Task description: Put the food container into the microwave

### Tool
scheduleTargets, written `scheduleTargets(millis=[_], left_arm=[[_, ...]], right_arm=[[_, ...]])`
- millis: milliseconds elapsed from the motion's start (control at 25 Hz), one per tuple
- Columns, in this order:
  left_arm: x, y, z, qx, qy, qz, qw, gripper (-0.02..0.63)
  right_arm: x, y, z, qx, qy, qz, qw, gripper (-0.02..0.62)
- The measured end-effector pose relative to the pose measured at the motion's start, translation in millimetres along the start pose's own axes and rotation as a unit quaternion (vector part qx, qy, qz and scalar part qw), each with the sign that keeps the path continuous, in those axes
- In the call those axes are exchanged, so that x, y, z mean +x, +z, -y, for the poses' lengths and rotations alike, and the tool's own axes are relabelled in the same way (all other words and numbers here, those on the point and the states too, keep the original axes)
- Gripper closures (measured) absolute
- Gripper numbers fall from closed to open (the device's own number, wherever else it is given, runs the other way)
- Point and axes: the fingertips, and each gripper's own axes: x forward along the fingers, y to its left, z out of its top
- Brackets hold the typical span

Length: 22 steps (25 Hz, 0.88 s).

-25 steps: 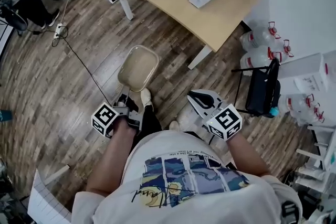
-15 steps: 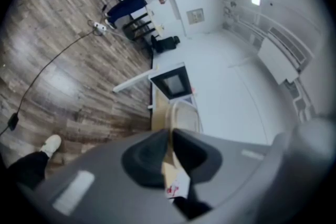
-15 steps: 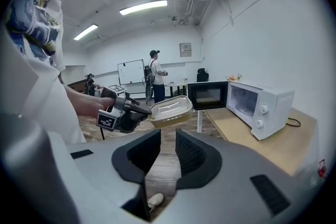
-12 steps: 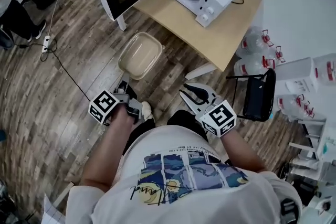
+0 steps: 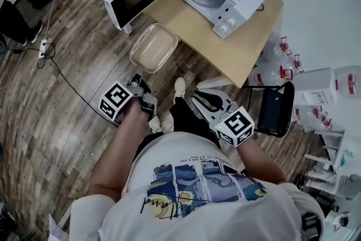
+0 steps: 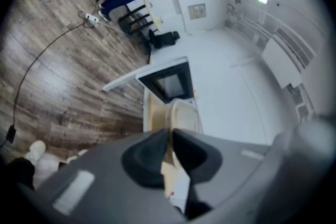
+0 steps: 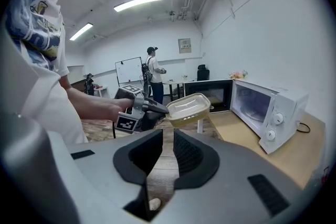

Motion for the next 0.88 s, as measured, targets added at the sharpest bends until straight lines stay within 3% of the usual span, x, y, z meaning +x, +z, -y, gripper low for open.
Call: scheduleTargets(millis=[360,880], left_arm=[[106.2,21.0,30.6,0.030,0.017,0.003,0.9994,0.566],[276.6,19.4,65.1,0.055,0.039,-0.007,0.9977,0.566]], right_arm=[[32.2,30.8,90.4,-0.006,0.032,0.018,0.999,0.543],[20.3,51.6,229.8,0.013,0.027,0.038,0.999,0.543]])
